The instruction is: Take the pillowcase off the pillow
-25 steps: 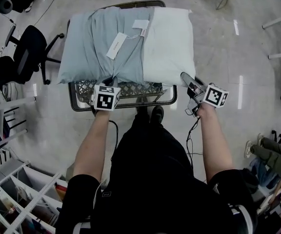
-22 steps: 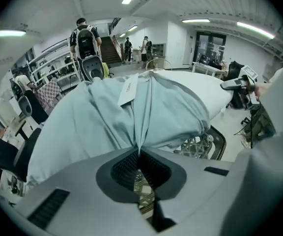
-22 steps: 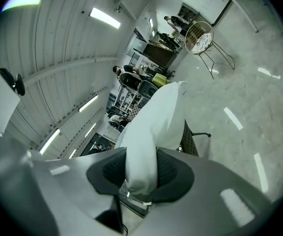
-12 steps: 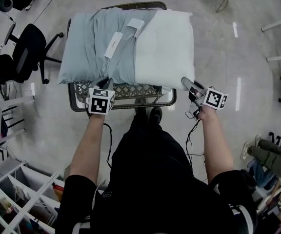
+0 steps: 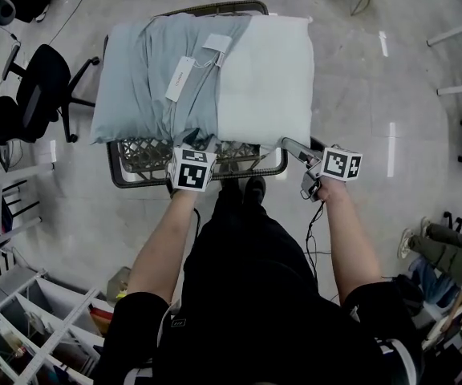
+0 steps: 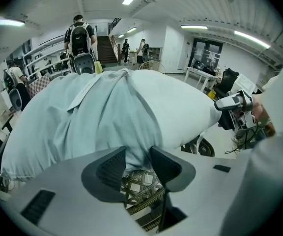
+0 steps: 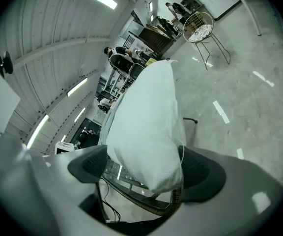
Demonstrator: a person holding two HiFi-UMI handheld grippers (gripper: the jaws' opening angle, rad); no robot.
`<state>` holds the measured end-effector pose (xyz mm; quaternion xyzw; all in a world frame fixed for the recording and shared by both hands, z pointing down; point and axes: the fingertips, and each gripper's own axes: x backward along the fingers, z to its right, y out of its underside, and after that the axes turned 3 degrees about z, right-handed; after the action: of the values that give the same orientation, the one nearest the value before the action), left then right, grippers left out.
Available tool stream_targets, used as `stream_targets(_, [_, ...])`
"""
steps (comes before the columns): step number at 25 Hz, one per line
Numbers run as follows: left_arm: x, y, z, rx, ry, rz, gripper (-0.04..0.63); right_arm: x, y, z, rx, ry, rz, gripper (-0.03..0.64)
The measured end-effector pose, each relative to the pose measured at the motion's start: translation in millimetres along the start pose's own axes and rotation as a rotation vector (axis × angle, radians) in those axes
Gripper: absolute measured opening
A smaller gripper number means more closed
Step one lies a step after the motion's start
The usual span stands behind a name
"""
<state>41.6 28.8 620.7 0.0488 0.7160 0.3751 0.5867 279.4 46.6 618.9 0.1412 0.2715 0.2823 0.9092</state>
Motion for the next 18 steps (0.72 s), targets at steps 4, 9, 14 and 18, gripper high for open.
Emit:
stream_targets(4, [-6, 9, -8, -0.059, -0.035, -0.042, 0.035, -30, 14, 4, 0.077, 0.066, -0.043, 0.392])
stream_targets(9, [3, 18, -44, -0.052, -0.093, -0.049, 0.008, -28, 4, -16, 0.087, 0.030, -0.010, 0.207])
stream_targets(14, [20, 20, -76, 0.007, -0.125, -0.042, 0.008, -1, -7, -17, 0.085, -0.005, -0.040, 0.167])
stream_targets(18, [33, 22, -98, 0.081, -0.104, -0.023, 0.008, 3, 3, -21, 0.063, -0.039, -0.063, 0.158])
